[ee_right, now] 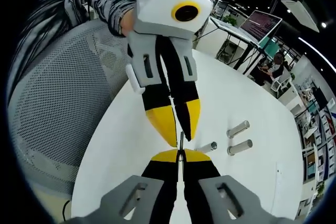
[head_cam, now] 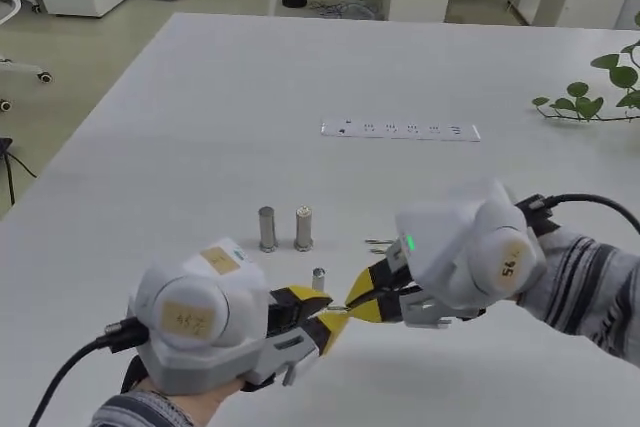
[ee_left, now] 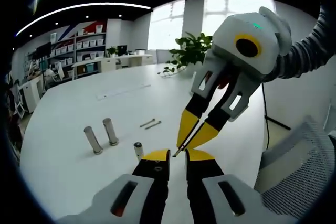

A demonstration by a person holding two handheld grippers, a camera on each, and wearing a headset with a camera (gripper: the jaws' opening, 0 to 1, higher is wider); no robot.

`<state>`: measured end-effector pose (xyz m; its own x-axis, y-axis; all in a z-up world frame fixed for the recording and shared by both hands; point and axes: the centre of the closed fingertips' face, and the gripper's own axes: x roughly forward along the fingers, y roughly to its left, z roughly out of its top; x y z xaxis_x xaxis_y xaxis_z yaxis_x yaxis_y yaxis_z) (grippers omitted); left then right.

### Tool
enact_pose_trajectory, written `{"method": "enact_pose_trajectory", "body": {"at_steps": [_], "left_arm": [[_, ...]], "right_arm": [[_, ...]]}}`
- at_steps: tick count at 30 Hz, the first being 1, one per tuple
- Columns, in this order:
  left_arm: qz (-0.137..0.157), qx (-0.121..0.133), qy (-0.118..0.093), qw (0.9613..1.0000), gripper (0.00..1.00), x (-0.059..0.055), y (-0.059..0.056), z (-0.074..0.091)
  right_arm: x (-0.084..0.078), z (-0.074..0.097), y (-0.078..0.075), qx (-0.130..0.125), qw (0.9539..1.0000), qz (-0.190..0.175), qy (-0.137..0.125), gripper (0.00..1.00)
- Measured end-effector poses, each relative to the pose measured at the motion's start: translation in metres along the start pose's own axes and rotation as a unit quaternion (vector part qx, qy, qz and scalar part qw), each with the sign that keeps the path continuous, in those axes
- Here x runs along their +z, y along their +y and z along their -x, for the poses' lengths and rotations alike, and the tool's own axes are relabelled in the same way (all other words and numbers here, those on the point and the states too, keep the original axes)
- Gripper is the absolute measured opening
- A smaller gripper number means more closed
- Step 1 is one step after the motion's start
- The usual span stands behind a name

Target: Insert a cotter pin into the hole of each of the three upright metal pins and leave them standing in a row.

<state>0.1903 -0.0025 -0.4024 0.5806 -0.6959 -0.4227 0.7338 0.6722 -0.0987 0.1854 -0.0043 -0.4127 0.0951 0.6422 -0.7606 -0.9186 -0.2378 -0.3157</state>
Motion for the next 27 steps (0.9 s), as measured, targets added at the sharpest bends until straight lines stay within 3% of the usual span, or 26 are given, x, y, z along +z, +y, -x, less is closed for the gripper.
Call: {"method": "enact_pose_trajectory", "body": {"at_steps": [13,19,27], "left_arm": [[0.015,-0.015,0.002,0.9998,0.00,-0.0010,-0.0047,-0.0005],[0.032,-0.022,0.004,0.9992,0.00,-0.0021,-0.0064,-0.0021],[0.032,-0.024,0.003,0.9992,0.00,-0.0012,-0.0063,-0.0027]], "right_arm": [[0.0010,0.0019,0.0020,-0.005,1.0000,0.008,-0.001,0.00],[0.0001,0.0016,0.0034,-0.006,0.9999,0.012,0.002,0.00],[-0.0010,0.0021,0.0026,-0.010,0.9999,0.006,0.001,0.00]]}}
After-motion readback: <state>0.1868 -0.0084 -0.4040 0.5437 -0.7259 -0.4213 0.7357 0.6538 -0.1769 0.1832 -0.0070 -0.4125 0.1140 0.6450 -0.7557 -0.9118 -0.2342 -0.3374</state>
